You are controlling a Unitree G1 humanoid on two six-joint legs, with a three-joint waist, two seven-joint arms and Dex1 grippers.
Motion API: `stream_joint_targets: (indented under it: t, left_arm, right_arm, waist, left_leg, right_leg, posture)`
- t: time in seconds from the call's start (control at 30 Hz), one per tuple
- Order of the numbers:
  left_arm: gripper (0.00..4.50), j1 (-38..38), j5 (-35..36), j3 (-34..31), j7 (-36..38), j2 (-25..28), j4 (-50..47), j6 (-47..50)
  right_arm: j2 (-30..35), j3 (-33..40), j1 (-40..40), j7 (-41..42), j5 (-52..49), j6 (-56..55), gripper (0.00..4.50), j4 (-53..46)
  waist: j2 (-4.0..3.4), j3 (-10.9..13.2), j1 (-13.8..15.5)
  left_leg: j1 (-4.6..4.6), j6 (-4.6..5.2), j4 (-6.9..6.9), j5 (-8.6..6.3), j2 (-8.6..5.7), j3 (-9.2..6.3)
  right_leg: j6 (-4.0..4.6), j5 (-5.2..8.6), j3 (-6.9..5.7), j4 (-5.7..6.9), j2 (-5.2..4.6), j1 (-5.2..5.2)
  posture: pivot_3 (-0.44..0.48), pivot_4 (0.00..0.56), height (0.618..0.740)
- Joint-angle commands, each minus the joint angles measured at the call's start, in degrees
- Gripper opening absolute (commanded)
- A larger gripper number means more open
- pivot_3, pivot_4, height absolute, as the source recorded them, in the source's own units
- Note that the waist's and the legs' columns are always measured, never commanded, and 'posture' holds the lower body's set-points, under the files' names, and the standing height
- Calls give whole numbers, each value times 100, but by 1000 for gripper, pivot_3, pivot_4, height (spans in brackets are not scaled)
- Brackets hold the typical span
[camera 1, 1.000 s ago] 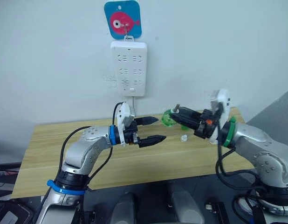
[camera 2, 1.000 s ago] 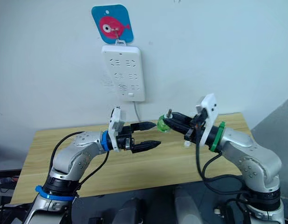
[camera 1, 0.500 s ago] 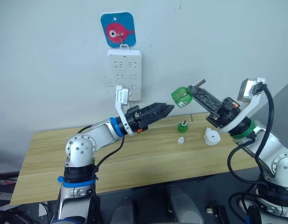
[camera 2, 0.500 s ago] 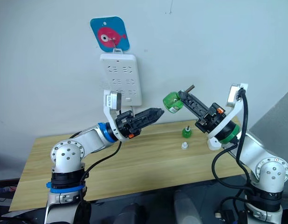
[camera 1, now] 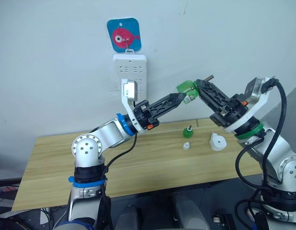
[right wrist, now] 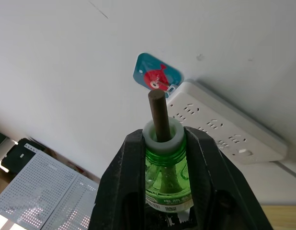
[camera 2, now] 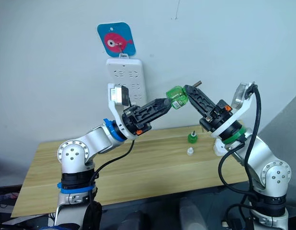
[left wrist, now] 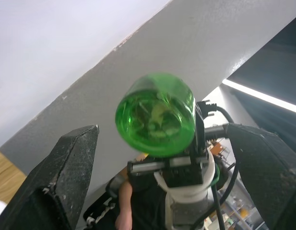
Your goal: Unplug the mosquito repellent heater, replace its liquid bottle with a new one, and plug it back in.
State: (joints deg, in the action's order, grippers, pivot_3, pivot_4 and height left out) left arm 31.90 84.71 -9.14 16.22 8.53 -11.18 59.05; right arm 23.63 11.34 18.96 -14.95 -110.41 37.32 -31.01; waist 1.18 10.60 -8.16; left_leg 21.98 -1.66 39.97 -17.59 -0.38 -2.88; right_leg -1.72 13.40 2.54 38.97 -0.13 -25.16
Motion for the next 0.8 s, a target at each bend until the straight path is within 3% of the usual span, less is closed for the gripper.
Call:
stream_joint_targets:
  t: [0.03,0.3,0.4,0.57,0.8]
  left_arm:
    - [4500,156,150,57,-95,-139,-41,-209]
    - [4500,197,270,135,-171,-200,29,-232]
    - [3905,182,296,160,-204,-221,22,-241]
    - [2424,136,353,203,-246,-207,18,-199]
    - [2395,96,464,251,-323,-175,-8,-194]
  right_arm:
    - [82,-8,-32,101,-182,-135,792,-218]
    - [192,-98,-134,255,-112,-167,792,-219]
    - [203,-141,-167,295,-82,-171,792,-239]
    - [201,-187,-198,342,-31,-197,792,-252]
    - [226,-230,-227,419,9,-227,792,-255]
  waist:
    - [-1,-4,-1]
    - [-9,-10,-3]
    - [-9,-10,-2]
    - [-9,-10,-2]
    - [-9,-10,-1]
  left_leg:
    - [0,0,0,0,0,1]
    - [-1,0,0,0,1,6]
    - [-1,0,0,0,1,6]
    - [-2,1,0,0,2,6]
    - [-2,1,0,0,1,5]
  right_leg:
    - [0,0,1,0,0,0]
    - [0,0,3,0,5,1]
    - [0,0,4,0,5,1]
    - [0,0,4,0,7,2]
    - [0,0,6,0,7,2]
  posture:
    - [-221,118,730]
    - [-224,123,730]
    - [-225,122,730]
    - [-225,125,730]
    - [-225,127,730]
